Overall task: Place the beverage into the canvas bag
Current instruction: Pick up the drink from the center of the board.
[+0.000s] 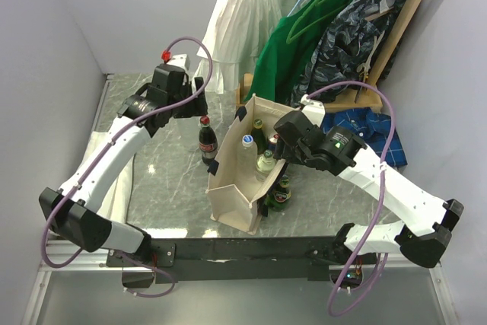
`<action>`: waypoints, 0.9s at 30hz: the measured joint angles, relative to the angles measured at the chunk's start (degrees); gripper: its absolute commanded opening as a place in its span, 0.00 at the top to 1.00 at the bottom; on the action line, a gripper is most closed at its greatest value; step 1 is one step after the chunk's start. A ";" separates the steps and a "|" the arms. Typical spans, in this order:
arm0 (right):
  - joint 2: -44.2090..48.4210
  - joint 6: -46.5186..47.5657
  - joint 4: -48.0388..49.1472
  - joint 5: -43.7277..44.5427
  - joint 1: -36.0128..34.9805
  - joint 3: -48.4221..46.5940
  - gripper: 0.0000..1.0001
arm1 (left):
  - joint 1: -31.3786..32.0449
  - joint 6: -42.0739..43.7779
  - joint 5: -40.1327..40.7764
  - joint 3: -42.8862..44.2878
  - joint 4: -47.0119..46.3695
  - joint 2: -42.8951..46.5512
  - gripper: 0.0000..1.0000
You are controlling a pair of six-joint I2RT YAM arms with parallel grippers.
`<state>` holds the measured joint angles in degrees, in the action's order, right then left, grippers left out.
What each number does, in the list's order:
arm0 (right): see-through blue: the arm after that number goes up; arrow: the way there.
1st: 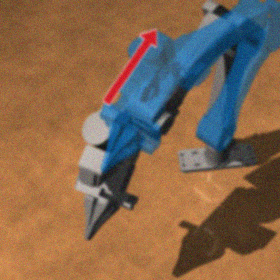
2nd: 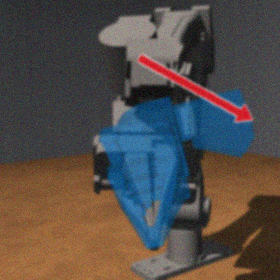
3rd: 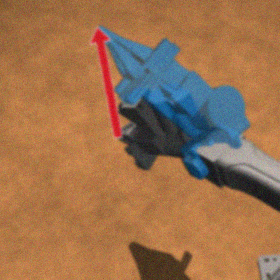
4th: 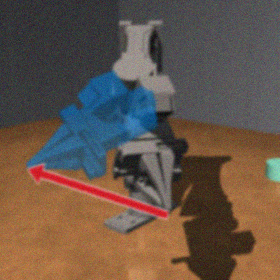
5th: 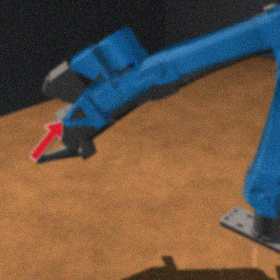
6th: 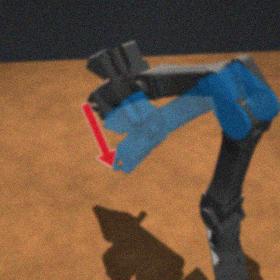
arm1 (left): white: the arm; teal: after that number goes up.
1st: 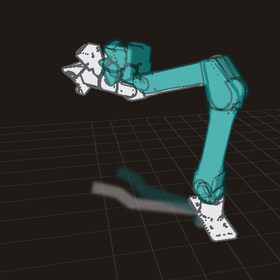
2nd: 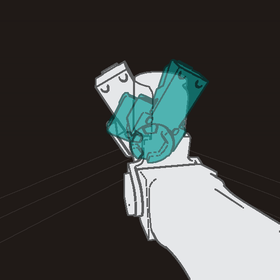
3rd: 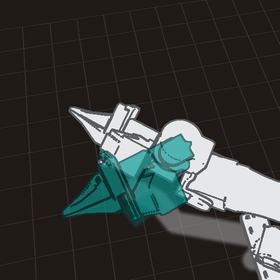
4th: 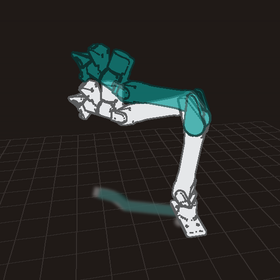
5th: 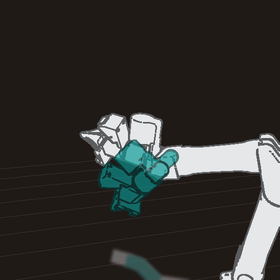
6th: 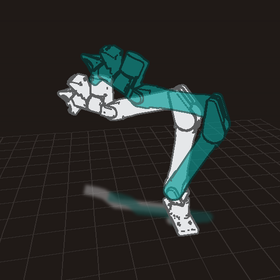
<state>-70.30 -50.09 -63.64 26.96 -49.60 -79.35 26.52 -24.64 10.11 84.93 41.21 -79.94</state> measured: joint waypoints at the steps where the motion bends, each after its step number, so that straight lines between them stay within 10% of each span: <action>1: 0.00 0.00 0.07 -0.09 0.00 0.00 0.36 | -0.09 0.02 -0.70 0.26 0.00 -0.28 0.18; 27: -0.39 0.00 0.66 -0.13 0.00 0.00 0.35 | -0.04 2.54 -11.39 -2.08 0.22 -1.11 0.24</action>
<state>-70.70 -50.09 -62.98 26.83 -49.60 -79.35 26.48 -22.11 -1.28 82.85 41.43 -81.06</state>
